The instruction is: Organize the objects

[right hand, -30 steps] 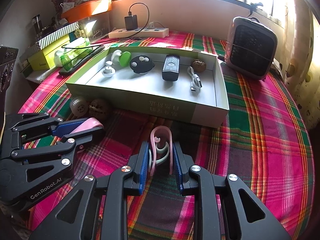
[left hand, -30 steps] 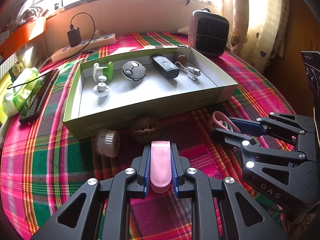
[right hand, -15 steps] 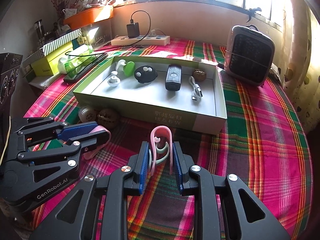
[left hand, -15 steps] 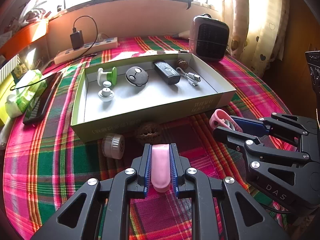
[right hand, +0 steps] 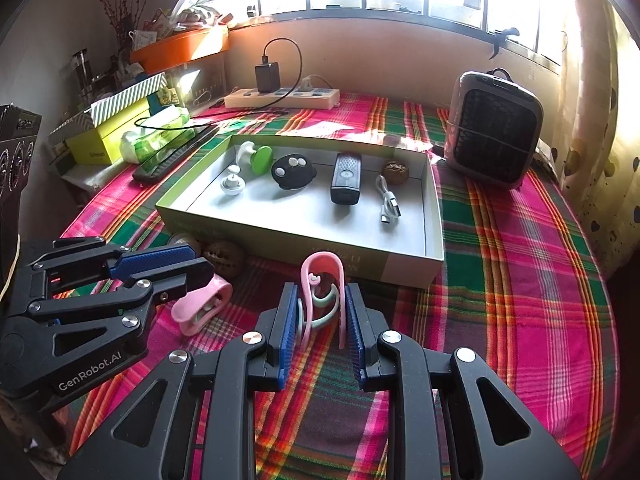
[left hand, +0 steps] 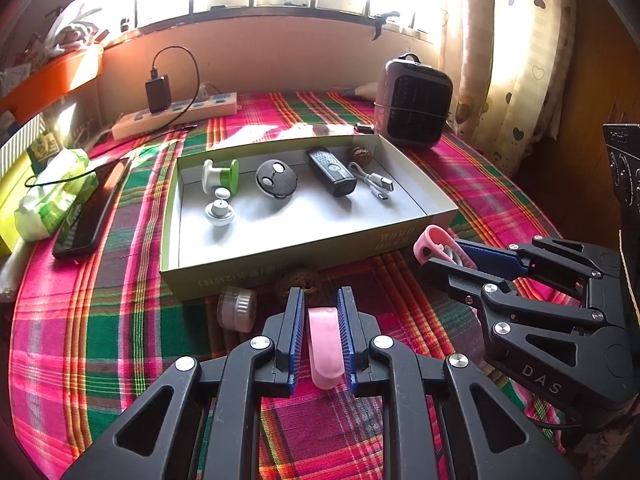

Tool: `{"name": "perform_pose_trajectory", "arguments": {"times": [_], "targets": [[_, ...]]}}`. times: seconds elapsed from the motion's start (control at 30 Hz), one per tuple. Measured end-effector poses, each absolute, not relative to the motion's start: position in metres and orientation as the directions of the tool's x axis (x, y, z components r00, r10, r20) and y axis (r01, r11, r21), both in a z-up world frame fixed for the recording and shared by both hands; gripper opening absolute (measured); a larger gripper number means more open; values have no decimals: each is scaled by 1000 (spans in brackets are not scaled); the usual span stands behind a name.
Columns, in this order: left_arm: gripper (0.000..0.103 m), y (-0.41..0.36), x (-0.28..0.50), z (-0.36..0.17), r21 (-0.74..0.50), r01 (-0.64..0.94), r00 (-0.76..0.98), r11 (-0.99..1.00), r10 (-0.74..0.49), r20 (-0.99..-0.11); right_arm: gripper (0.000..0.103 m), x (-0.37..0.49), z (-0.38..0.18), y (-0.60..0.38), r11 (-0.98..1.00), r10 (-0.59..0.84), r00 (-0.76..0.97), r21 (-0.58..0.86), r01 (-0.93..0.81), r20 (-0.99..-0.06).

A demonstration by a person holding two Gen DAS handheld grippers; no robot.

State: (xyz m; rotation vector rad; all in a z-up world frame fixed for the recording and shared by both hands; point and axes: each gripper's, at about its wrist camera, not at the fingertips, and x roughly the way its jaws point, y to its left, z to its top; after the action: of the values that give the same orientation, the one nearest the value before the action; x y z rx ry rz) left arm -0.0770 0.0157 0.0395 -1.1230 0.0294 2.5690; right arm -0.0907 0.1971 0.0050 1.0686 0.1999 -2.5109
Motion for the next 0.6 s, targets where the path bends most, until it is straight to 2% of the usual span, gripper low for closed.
{"name": "perform_pose_trajectory", "arguments": {"times": [0.33, 0.47, 0.57, 0.6], "targets": [[15, 7, -77, 48, -131, -300, -653, -945, 303, -694, 24, -91, 9, 198, -909, -315, -633, 33, 416, -707], [15, 4, -77, 42, -149, -331, -615, -932, 333, -715, 25, -90, 6, 199, -910, -313, -630, 36, 413, -711], [18, 5, -76, 34, -126, -337, -599, -933, 316, -736, 25, -91, 3, 201, -913, -313, -627, 42, 407, -714], [22, 5, -76, 31, -123, -335, -596, -934, 311, -740, 25, -90, 2, 201, -913, -313, -626, 43, 407, -715]]}}
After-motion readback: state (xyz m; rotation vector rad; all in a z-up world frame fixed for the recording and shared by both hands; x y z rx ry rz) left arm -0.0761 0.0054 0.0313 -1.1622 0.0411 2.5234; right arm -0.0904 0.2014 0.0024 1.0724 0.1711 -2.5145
